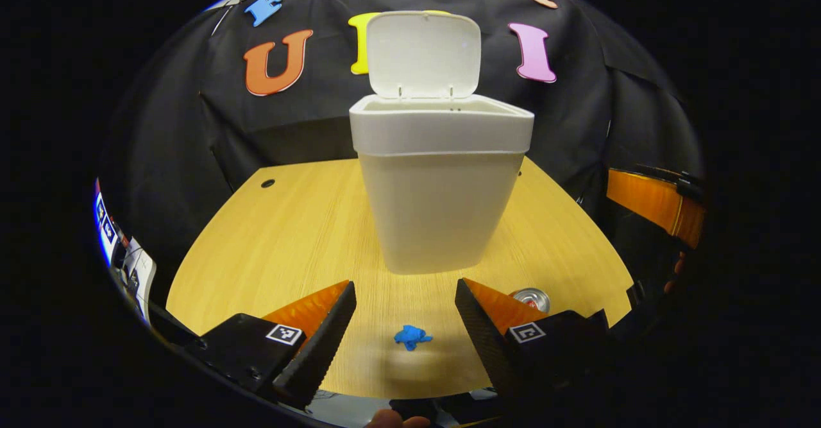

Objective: Press the lid of the desktop garbage bin to open it, pick up the crumpled paper on the desktop and throw it into the bin, then pick up the pop can on the desktop and drop it into the bin, and finally close the garbage bin lid.

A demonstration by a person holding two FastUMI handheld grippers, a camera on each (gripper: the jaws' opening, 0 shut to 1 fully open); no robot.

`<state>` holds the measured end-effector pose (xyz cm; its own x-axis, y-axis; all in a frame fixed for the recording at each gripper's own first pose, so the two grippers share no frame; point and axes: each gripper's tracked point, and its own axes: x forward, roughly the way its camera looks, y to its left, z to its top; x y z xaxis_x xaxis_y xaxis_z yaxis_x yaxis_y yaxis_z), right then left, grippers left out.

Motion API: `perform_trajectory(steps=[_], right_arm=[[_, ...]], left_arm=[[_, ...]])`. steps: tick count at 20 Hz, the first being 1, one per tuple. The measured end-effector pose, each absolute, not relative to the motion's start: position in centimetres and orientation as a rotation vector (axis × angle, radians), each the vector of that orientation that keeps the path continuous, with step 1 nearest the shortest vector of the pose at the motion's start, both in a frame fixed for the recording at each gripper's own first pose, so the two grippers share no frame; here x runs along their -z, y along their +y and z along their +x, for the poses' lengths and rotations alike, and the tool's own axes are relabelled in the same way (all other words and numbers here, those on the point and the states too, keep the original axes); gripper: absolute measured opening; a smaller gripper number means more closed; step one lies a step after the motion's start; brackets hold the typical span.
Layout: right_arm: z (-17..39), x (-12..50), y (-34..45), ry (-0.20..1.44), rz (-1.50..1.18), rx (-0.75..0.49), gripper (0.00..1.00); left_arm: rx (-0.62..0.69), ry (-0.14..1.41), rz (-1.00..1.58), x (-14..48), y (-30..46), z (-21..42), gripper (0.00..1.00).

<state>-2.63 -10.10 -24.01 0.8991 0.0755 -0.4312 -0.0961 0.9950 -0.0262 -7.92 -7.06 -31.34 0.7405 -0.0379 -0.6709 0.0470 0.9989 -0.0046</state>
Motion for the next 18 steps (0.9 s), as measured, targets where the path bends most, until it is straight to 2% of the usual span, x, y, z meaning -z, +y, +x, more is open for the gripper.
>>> perform_trajectory(steps=[8, 18], right_arm=[[-5.2, 27.5, -10.7, 0.538, -0.054, -0.081, 0.95], [-7.6, 28.9, -9.9, 0.597, -0.062, -0.070, 0.95]], left_arm=[[0.054, 0.891, 0.014, 38.6, -6.6, -9.6, 1.00], [0.049, 0.977, -0.011, 43.1, -5.7, -10.3, 1.00]])
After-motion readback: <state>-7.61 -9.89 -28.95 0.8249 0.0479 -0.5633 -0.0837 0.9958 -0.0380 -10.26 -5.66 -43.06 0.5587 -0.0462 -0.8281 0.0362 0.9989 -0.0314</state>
